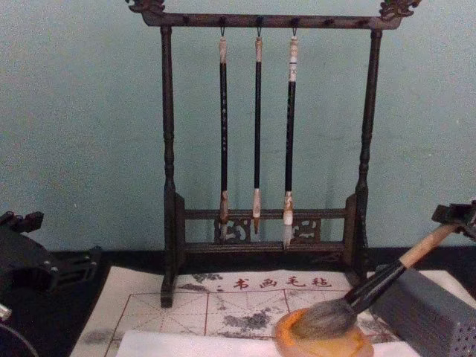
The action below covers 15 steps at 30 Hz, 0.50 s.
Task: Pick up the brush from the inkstone, write on the paper, then place the brush back to its original position.
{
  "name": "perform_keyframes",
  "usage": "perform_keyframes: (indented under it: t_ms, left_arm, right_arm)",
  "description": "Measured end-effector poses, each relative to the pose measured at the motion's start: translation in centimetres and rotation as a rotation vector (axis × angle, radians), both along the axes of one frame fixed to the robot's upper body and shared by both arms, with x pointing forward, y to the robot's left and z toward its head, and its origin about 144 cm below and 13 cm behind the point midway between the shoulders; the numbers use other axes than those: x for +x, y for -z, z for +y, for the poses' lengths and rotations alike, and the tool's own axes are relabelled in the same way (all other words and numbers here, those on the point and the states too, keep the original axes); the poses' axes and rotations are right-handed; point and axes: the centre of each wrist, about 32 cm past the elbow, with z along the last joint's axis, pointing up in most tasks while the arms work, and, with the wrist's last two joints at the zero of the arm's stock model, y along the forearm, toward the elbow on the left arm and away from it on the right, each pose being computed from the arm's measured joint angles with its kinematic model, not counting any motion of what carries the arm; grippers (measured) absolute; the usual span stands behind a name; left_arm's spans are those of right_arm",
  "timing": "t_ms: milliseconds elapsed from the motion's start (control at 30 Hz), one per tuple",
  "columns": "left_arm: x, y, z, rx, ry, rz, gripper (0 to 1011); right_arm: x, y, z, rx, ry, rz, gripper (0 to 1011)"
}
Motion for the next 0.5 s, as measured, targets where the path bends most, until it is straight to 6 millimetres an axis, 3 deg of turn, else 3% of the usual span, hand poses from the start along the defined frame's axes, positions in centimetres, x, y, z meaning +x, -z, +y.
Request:
perform_keyframes:
  t_ms: [500]
  left_arm:
    - [0.0, 0.0, 0.0, 0.0, 0.0, 0.0, 1001]
  right_arm:
    - [0.01, 0.04, 0.01, -0.001, -0.001, 0.002, 209]
